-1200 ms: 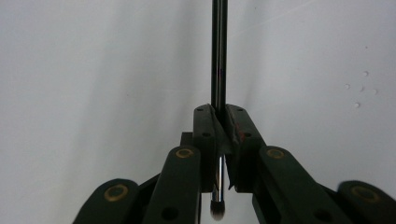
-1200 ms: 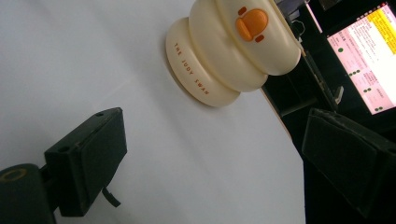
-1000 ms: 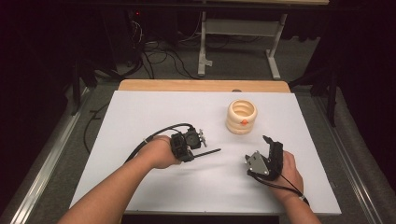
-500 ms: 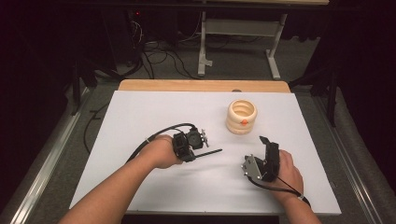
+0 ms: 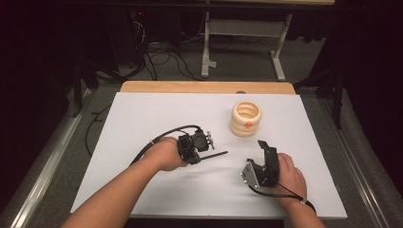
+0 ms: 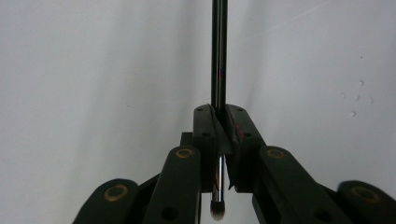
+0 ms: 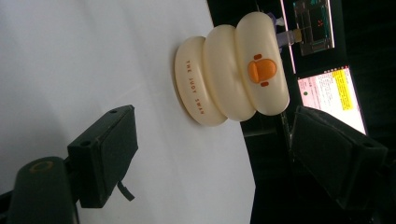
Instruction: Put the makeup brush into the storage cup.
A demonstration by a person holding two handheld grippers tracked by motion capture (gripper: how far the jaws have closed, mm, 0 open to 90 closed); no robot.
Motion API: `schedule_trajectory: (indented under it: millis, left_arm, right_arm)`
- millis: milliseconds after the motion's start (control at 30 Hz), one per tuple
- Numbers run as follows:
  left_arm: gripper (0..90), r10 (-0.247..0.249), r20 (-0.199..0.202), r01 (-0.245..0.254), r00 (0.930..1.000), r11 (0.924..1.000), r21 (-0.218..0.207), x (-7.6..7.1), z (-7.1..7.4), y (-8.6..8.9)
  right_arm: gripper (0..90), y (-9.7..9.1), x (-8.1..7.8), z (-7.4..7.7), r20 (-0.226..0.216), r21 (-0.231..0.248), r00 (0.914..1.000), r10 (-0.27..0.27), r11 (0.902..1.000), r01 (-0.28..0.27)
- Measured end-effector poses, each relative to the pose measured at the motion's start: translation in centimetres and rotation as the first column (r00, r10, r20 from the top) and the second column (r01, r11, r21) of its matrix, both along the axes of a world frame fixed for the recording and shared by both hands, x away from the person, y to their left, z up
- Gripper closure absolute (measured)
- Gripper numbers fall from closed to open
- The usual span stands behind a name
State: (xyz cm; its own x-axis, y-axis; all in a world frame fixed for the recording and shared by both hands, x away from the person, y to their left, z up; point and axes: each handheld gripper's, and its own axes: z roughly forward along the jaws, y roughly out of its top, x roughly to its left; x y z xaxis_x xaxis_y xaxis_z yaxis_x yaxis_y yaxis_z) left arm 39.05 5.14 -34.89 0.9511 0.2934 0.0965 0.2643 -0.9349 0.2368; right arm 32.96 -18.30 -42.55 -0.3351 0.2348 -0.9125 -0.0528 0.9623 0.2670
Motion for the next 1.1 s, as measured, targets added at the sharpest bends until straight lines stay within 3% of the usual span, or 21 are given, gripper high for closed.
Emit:
schedule_trajectory:
  millis: [633,1100]
  left_arm:
    - [83.4,-0.016,0.004,0.016,0.9999,0.9998,0.008,-0.1,0.1,-1.0]
    - [83.4,-0.045,0.001,0.045,0.9990,0.9989,0.014,-0.3,-0.2,-1.9]
  right_arm:
    - [26.7,0.9,-0.6,-0.2,0.010,-0.064,0.9997,0.024,0.9977,-0.023]
    - [43.9,1.9,-1.3,-0.5,-0.011,-0.116,0.9965,0.083,0.9898,-0.084]
